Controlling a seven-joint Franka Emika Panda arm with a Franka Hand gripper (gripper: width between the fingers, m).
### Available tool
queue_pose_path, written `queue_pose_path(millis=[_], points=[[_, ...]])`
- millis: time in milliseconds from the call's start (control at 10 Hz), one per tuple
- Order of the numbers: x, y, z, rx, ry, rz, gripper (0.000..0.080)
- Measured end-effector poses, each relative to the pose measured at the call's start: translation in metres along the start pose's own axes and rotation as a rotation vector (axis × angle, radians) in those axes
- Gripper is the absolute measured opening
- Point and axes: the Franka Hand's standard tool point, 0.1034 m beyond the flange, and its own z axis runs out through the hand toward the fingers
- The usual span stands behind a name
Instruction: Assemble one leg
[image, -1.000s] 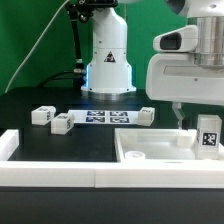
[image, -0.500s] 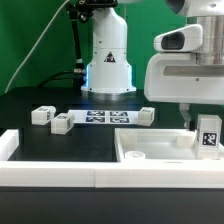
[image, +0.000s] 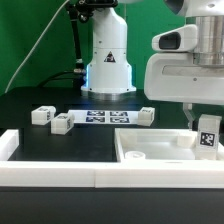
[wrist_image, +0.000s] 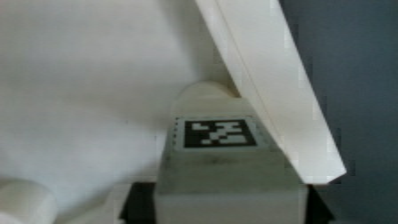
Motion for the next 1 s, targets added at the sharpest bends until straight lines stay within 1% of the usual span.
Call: queue_pose_path(millis=[200,300,500,1000], points=[[-0.0004,0.0013,0.0,0.011,0.017,0.3,0.0289],[-0.0005,0.0019,0.0,0.017,0.02,0.4,0.0291],[0.0009,0.0018,0.0,0.039,0.035,0.678,0.0291],[-0.0002,0.0023,0.0002,0.064,0.003,1.164,0.0291]])
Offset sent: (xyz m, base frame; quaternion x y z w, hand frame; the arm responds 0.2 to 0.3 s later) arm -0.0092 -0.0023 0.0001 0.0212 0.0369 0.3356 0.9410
